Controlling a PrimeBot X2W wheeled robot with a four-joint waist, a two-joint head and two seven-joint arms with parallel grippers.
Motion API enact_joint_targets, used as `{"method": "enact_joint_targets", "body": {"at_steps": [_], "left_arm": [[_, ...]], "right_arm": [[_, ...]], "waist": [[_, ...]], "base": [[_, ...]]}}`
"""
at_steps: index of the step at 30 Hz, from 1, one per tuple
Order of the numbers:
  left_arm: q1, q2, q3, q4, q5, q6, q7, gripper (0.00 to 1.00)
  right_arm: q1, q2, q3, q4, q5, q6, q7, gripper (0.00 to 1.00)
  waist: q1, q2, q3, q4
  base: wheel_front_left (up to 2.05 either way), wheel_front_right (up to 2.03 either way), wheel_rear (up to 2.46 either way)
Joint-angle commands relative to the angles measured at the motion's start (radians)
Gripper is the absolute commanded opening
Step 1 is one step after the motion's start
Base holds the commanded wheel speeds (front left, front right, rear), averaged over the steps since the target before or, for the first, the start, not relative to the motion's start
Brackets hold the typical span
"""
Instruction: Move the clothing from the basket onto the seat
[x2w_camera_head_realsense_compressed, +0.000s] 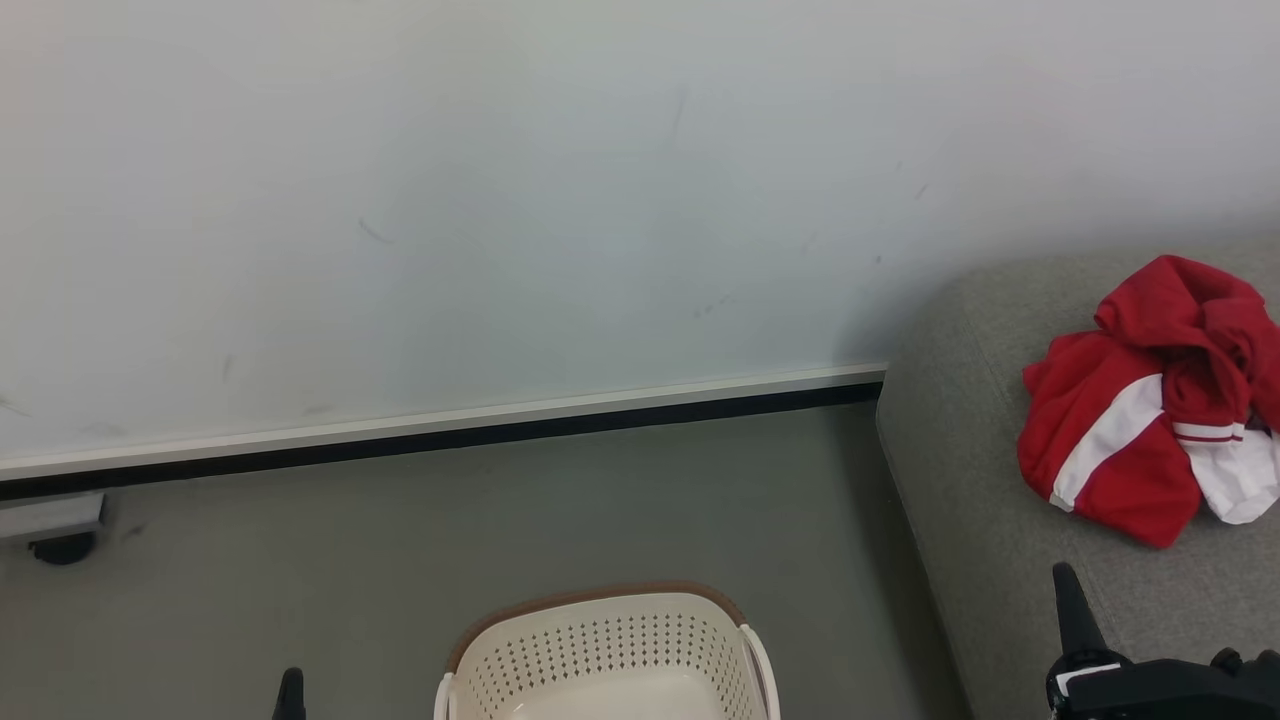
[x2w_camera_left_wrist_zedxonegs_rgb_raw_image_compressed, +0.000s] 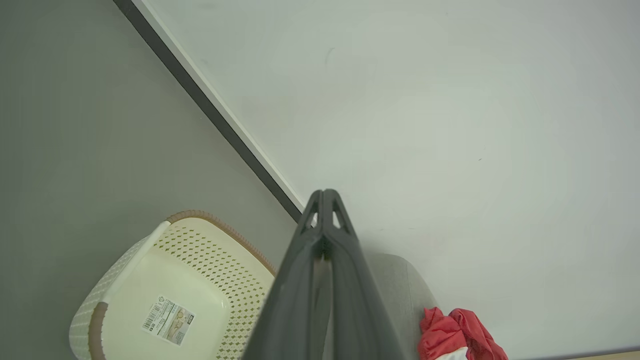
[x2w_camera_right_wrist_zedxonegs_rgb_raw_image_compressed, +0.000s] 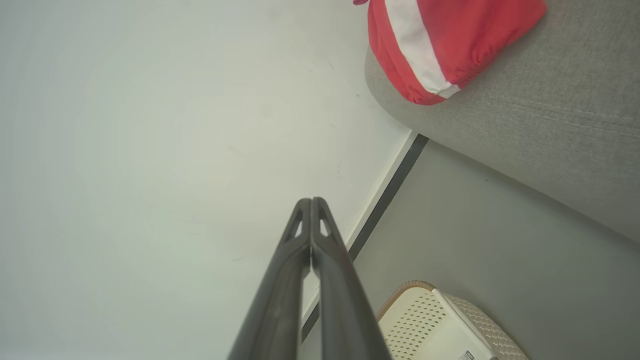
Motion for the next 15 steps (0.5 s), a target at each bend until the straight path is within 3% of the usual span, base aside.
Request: {"method": "enact_joint_targets", "body": {"at_steps": [1, 15], "left_arm": [[-0.028, 0.006, 0.005, 0.0, -0.031, -0.009, 0.006, 0.0], [-0.065, 0.006, 0.006, 0.027, -0.163, -0.02, 0.034, 0.0]], "right_arm": [[-0.019, 0.002, -0.01, -0.004, 0.029, 0.0, 0.008, 0.0], [-0.042, 0.011, -0.055, 0.014, 0.158, 0.0, 0.049, 0.0]], "waist": [[-0.0001, 0.0, 0.002, 0.001], [-0.0001, 0.0, 0.013, 0.009]], "base": [[0.0, 0.0, 0.0], [0.0, 0.0, 0.0]]}}
